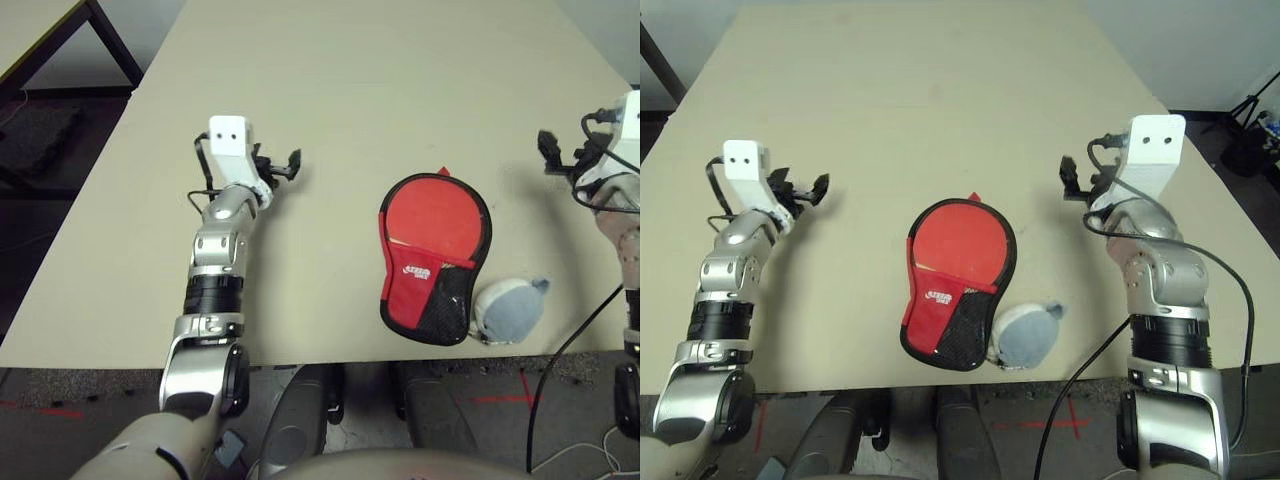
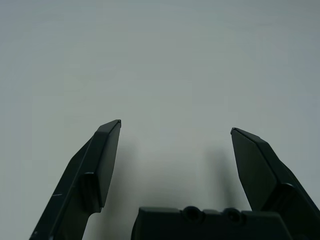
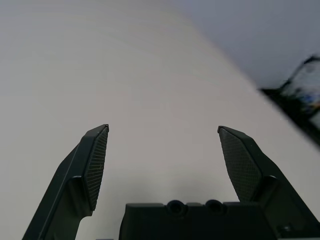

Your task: Store the ping-pong paddle in its case and zip it.

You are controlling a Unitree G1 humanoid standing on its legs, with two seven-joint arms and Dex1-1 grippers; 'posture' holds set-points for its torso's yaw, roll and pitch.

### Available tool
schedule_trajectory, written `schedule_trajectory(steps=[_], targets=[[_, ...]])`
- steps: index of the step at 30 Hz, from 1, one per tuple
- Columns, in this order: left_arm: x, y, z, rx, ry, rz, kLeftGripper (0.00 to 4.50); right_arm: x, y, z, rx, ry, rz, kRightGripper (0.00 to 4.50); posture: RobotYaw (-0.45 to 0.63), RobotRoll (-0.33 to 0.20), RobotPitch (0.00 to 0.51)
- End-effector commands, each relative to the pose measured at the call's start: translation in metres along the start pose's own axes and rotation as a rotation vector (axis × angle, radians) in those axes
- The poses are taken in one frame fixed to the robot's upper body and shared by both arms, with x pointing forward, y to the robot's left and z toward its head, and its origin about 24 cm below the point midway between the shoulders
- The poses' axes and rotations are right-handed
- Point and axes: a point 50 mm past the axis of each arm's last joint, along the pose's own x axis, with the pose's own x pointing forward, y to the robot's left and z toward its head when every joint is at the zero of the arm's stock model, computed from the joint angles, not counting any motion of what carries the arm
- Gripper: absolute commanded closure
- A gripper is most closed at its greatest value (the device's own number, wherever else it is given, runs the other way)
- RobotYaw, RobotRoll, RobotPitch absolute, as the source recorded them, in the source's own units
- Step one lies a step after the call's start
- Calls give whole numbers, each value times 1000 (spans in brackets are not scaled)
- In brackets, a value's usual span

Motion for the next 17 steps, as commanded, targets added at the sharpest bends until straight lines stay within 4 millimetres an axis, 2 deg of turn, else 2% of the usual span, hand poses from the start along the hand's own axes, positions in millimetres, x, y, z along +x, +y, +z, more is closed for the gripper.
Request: schedule_trajectory(steps=[1, 6, 12, 17], targets=[[-10, 18, -11, 23, -6, 134, 0, 3, -14, -13, -53, 5, -81, 15, 37, 0, 224], [-15, 31, -20, -22, 11, 271, 0, 11, -22, -17, -59, -9, -111, 15, 52, 0, 216], [-8, 40, -20, -25, 21, 290, 0, 14, -33, -19, -92, -23, -147, 15, 34, 0, 211], [3, 40, -16, -18, 16, 268, 0, 8, -38, -26, -79, -4, -171, 15, 8, 0, 202]])
